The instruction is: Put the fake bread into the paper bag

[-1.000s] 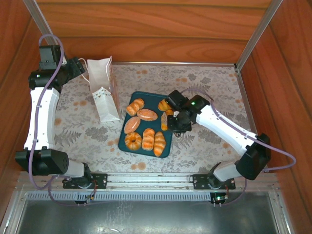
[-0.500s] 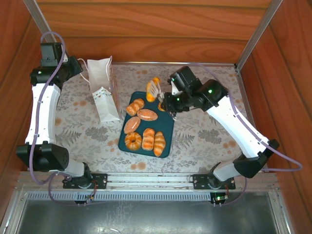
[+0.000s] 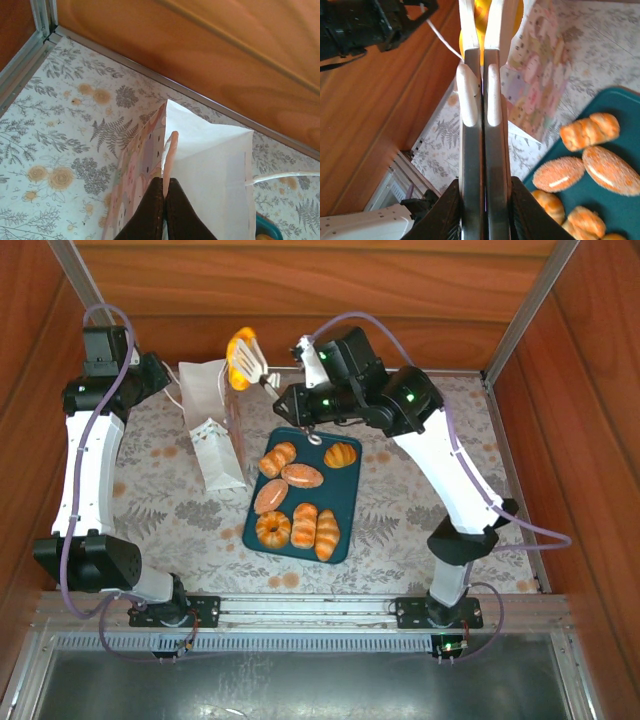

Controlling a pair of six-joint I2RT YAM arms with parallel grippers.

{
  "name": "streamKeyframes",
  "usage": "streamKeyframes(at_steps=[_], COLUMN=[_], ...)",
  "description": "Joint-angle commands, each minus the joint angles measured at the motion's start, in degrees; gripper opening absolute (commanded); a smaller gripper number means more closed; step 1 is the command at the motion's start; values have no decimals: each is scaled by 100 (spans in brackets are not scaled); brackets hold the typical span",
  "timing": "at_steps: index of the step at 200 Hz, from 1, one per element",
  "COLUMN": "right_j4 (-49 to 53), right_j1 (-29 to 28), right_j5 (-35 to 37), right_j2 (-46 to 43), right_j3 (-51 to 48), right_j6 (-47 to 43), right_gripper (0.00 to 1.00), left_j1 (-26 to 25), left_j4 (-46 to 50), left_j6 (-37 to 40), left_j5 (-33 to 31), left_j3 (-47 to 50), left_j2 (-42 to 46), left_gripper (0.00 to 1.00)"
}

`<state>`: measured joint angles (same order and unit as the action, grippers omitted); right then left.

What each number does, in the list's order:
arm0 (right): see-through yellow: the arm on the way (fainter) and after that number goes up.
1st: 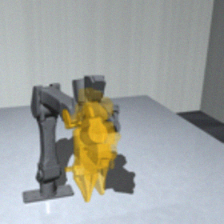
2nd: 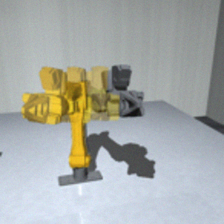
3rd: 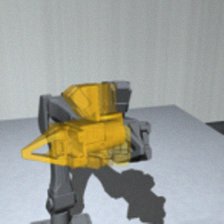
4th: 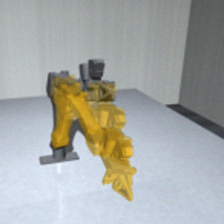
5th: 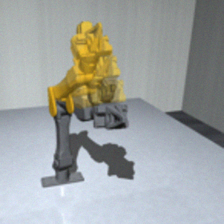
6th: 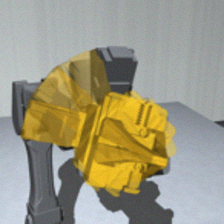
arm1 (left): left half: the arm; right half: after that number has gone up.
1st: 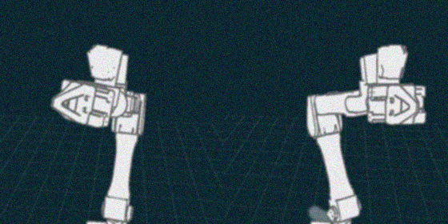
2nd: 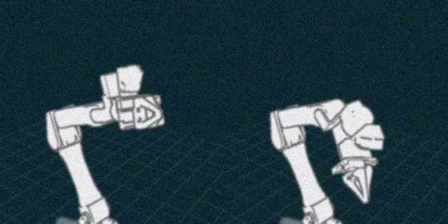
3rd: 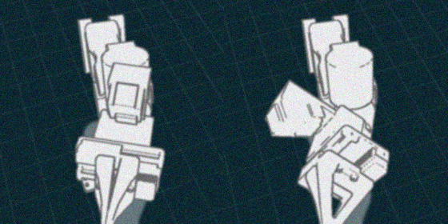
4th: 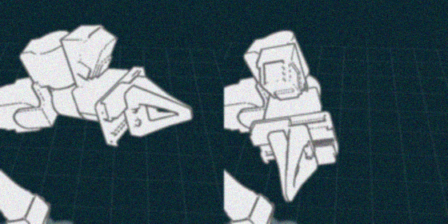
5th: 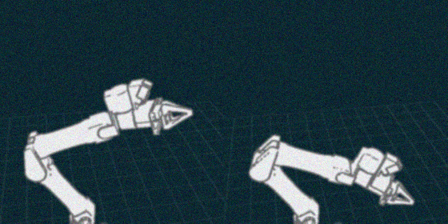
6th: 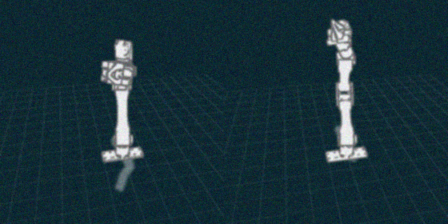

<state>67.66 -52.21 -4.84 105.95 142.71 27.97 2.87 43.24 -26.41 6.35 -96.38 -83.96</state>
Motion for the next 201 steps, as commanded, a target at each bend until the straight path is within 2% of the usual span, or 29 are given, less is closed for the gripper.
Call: streamKeyframes(at_steps=[1,59,111,167,182,201], right_j4=[-538,-1235,-1187,-866,-833,-818], right_j1=[-96,-244,-358,-382,-385,-391], right_j5=[-212,-300,200,519,558,550], right_j2=[204,710,1182,1525,1551,1526], right_j3=[387,432,424,357,298,214], right_j6=[-313,-685,-1316,-1519,-1514,-1514], right_gripper=[10,12,12,14,16,26], left_j1=[-50,-54,-51,-50,-50,-52], left_j4=[-96,-122,-150,-167,-176,-185], left_j6=[-34,-43,-60,-65,-63,-63], left_j5=[92,91,70,79,81,80], left_j3=[-96,-39,31,42,42,40], left_j2=[54,106,140,204,207,223], left_gripper=[1,0,0,0,0,0])
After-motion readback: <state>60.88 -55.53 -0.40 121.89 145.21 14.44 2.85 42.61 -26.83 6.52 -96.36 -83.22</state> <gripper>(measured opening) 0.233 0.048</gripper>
